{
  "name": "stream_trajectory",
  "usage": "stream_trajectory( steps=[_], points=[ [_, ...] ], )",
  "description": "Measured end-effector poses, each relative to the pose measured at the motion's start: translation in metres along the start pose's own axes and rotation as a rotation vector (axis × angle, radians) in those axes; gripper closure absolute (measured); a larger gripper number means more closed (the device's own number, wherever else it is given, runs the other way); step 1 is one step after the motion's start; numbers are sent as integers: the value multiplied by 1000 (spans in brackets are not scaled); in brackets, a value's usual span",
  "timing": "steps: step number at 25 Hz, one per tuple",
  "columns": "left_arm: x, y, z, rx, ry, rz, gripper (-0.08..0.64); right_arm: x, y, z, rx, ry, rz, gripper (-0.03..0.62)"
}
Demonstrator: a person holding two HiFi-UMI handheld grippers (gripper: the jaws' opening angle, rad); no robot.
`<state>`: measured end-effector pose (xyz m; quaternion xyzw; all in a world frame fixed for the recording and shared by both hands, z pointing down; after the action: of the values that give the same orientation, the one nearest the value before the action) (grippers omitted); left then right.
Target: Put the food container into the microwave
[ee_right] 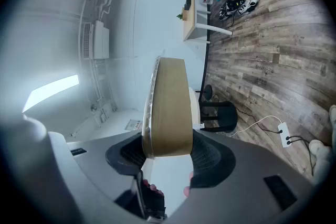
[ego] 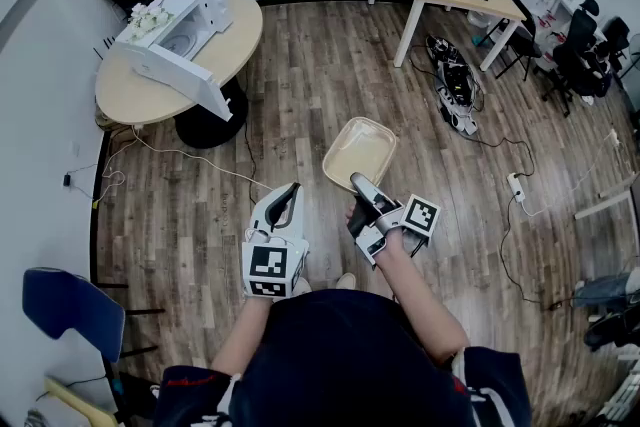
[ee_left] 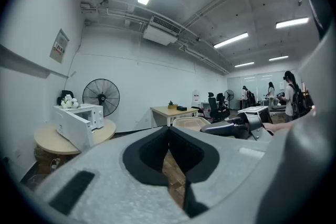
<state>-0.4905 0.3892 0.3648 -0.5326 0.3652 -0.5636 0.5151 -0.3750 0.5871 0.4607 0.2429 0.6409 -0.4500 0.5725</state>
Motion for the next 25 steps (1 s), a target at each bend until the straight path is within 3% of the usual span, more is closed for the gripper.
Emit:
stream_trajectory(
  steps=[14,25],
  points=[
    [-19,-1,17,0,23,-8,545,-16,17,-6,31,9,37,365],
    [-47,-24,34,24,59,16,545,-50,37,-21,62,1,86,365]
  ],
)
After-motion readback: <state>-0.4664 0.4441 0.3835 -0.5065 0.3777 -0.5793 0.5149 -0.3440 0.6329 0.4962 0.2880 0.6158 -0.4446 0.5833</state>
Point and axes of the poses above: the fingertips, and each gripper's own axes: z forward along the fingers, x to its left, y out of its top, the point moved 9 cm from there along -z, backward along the fingers, and after that the axes turned 14 degrees about -z, right-handed, at the moved point
